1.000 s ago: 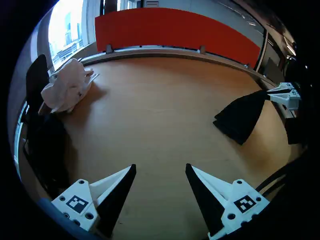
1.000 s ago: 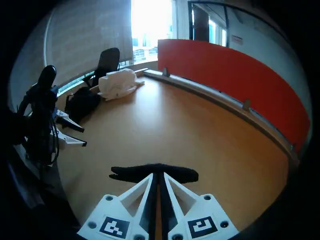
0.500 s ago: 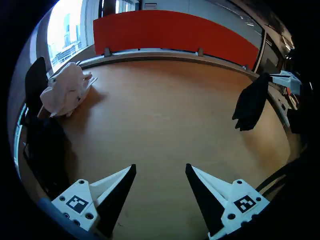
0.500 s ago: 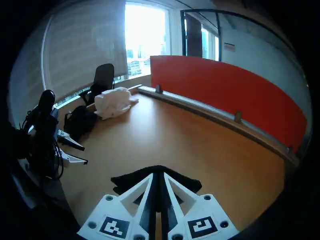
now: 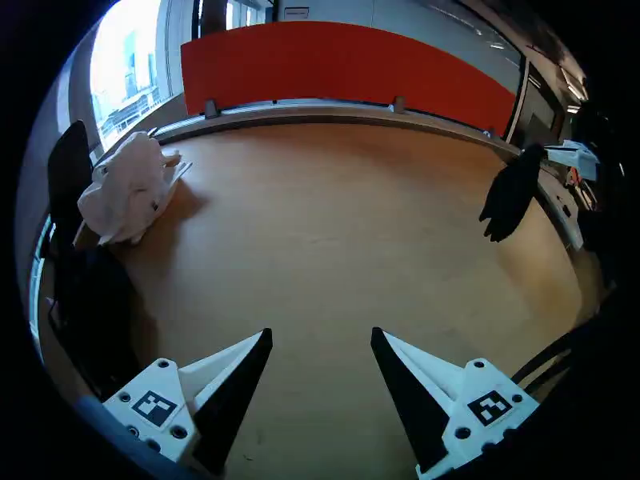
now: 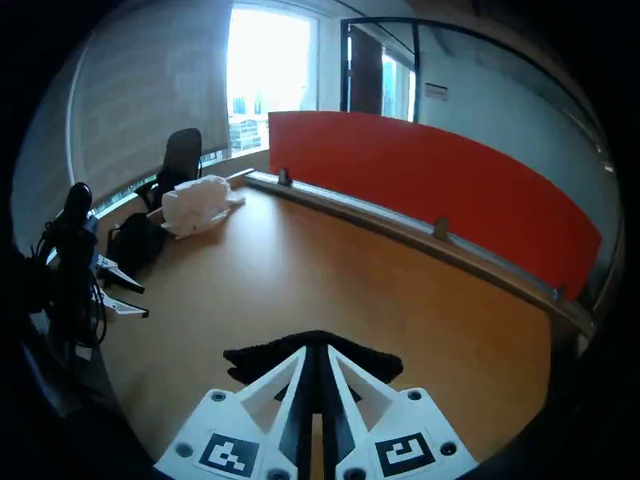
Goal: Fold towel
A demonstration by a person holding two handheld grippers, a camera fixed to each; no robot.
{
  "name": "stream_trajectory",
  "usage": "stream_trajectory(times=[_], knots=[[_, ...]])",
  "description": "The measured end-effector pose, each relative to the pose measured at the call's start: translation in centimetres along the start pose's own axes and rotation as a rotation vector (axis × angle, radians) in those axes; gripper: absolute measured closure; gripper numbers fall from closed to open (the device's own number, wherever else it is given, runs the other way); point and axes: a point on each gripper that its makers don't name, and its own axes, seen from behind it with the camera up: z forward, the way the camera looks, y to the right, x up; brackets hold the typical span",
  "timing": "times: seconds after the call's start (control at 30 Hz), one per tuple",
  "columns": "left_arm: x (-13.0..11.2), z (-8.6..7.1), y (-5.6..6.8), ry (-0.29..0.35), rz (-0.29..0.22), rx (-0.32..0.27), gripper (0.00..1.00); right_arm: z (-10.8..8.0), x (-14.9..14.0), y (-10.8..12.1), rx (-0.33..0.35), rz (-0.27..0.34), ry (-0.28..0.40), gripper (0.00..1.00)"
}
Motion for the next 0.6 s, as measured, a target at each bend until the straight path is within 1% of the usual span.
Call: stream_trajectory(times=[0.3, 0.6], knots=[[0.6, 0.4, 0.0, -0.001, 0.015, 0.003, 0.09, -1.7, -1.2, 3.9, -0.054, 0.014, -0.018, 0.96], [1.3, 1.0, 0.4, -0.003, 0.018, 0.000, 0.08, -3.4, -2.3, 8.3, -0.114, 0.049, -0.030, 0.96]])
